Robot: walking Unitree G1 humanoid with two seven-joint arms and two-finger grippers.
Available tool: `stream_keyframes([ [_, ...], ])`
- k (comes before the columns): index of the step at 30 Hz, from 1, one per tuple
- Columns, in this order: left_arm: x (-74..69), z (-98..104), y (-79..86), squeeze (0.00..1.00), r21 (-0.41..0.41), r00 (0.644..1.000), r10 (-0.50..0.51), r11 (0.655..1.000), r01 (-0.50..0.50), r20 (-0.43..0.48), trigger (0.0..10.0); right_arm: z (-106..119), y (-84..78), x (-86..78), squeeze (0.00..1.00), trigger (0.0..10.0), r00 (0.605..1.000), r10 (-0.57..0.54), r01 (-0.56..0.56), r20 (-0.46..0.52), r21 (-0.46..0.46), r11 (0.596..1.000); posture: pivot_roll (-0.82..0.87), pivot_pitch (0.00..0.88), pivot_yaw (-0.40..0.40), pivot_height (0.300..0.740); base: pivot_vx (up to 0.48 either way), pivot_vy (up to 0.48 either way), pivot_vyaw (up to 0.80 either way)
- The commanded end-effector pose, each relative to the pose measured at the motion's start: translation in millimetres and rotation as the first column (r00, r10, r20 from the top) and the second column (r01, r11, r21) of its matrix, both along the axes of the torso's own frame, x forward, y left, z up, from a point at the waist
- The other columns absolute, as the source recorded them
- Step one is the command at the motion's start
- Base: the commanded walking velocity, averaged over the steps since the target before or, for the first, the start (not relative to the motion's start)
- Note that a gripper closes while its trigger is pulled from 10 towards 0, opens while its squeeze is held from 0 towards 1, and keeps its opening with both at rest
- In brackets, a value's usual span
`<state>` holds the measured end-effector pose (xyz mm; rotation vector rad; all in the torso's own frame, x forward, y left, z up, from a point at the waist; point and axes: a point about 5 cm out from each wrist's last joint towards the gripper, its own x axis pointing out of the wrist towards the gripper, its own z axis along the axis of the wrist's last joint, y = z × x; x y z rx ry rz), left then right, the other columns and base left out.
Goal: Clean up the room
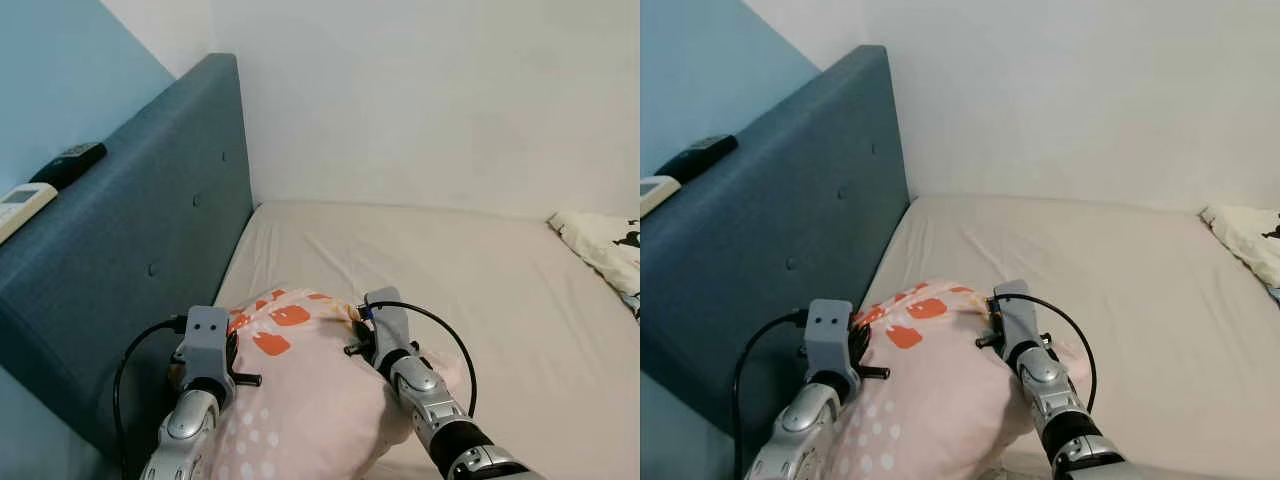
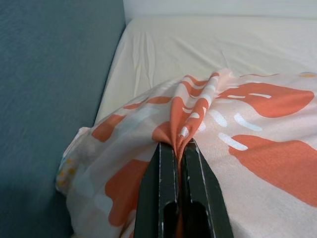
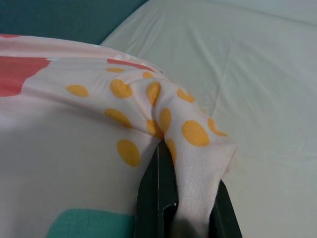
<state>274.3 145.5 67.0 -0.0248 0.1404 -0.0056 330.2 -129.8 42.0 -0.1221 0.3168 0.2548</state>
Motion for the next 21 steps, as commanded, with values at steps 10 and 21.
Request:
stream_keyframes([
  [10,0.1,6.4,16.9,0.00,0.018,0.998,0.062,0.998,-0.063,0.030,10.0,0.8,-7.3,0.9,0.00,10.0,0.999,-0.039,0.039,0.003,-0.002,0.999,-0.05,0.000,-0.012,0.740,0.000,0.000,0.00],
  [21,-0.3,4.4,16.5,0.00,0.031,0.998,0.060,0.998,-0.060,0.018,10.0,0.3,-8.0,0.5,0.00,10.0,0.999,-0.045,0.045,0.000,0.006,0.999,-0.06,0.000,-0.012,0.740,0.000,0.000,0.00],
])
